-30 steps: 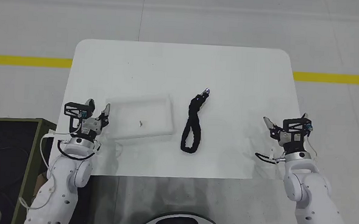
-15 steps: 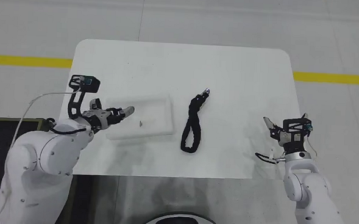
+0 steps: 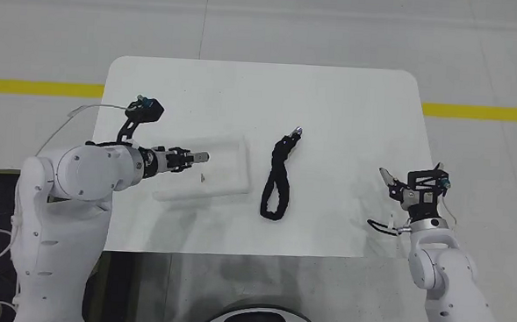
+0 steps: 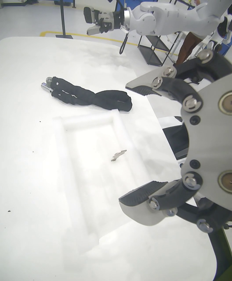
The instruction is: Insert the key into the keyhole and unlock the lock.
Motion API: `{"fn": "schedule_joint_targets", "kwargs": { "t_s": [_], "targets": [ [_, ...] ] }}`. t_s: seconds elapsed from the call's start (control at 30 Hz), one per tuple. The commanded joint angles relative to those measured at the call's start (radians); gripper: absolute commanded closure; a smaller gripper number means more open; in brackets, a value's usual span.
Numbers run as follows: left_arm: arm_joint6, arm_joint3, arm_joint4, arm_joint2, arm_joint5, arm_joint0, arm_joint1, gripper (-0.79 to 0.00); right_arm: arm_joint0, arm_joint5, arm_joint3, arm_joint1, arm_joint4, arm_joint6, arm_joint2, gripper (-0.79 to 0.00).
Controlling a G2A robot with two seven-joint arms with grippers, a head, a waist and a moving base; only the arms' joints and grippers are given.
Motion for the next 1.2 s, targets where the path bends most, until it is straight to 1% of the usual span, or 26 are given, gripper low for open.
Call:
{"fn": "schedule_joint_targets", "kwargs": {
  "t_s": [0.0, 0.1, 0.17, 0.23, 0.4, 0.43, 0.53, 0.57, 0.6, 0.63, 0.7, 0.77, 0.83, 0.97, 1.0, 1.1, 1.13, 1.17],
  "targets": [
    [0.000, 0.001, -0.001, 0.000, 0.000, 0.000, 0.000, -0.785, 0.000, 0.000, 0.000, 0.000, 0.000, 0.000, 0.000, -0.785],
    [0.009, 0.047, -0.053, 0.014, 0.009, 0.005, -0.002, -0.785, 0.000, 0.000, 0.000, 0.000, 0.000, 0.000, 0.000, -0.785],
    [0.047, 0.075, -0.043, 0.027, 0.047, 0.008, -0.003, -0.785, 0.000, 0.000, 0.000, 0.000, 0.000, 0.000, 0.000, -0.785],
    [0.045, 0.099, -0.039, 0.060, 0.045, 0.002, -0.001, -0.785, 0.000, 0.000, 0.000, 0.000, 0.000, 0.000, 0.000, -0.785],
    [0.068, 0.156, 0.043, 0.156, 0.069, -0.026, 0.001, -0.785, 0.000, 0.000, 0.000, 0.000, 0.000, 0.000, 0.000, -0.785],
    [0.075, 0.162, 0.055, 0.172, 0.075, -0.030, 0.001, -0.745, 0.000, 0.000, 0.000, 0.000, 0.000, 0.000, 0.000, -0.785],
    [0.082, 0.184, 0.081, 0.205, 0.082, -0.035, 0.000, -0.730, 0.000, 0.000, 0.000, 0.000, 0.000, 0.000, 0.000, -0.785],
    [0.088, 0.188, 0.090, 0.208, 0.089, -0.036, 0.000, -0.717, 0.000, 0.000, 0.000, 0.000, 0.000, 0.000, 0.000, -0.785],
    [0.095, 0.191, 0.096, 0.209, 0.096, -0.035, 0.000, -0.668, 0.000, 0.000, 0.000, 0.000, 0.000, 0.000, 0.000, -0.785],
    [0.098, 0.192, 0.098, 0.210, 0.099, -0.034, 0.001, -0.643, 0.000, 0.000, 0.000, 0.000, 0.000, 0.000, 0.000, -0.785],
    [0.095, 0.198, 0.095, 0.210, 0.096, -0.035, 0.001, -0.563, 0.000, 0.000, 0.000, 0.000, 0.000, 0.000, 0.000, -0.785],
    [0.095, 0.207, 0.090, 0.204, 0.095, -0.039, 0.002, -0.539, 0.000, 0.000, 0.000, 0.000, 0.000, 0.000, 0.000, -0.785],
    [0.092, 0.210, 0.088, 0.200, 0.093, -0.042, 0.003, -0.496, 0.000, 0.000, 0.000, 0.000, 0.000, 0.000, 0.000, -0.785],
    [0.064, 0.224, 0.032, 0.183, 0.064, -0.044, 0.007, -0.499, 0.000, 0.000, 0.000, 0.000, 0.000, 0.000, 0.000, -0.785],
    [0.066, 0.230, 0.037, 0.178, 0.067, -0.044, 0.009, -0.483, 0.000, 0.000, 0.000, 0.000, 0.000, 0.000, 0.000, -0.785],
    [0.060, 0.237, 0.022, 0.175, 0.061, -0.043, 0.013, -0.474, 0.000, 0.000, 0.000, 0.000, 0.000, 0.000, 0.000, -0.785],
    [0.060, 0.239, 0.020, 0.176, 0.061, -0.044, 0.014, -0.462, 0.000, 0.000, 0.000, 0.000, 0.000, 0.000, 0.000, -0.785],
    [0.060, 0.241, 0.016, 0.178, 0.061, -0.044, 0.015, -0.431, 0.000, 0.000, 0.000, 0.000, 0.000, 0.000, 0.000, -0.785]
  ]
}}
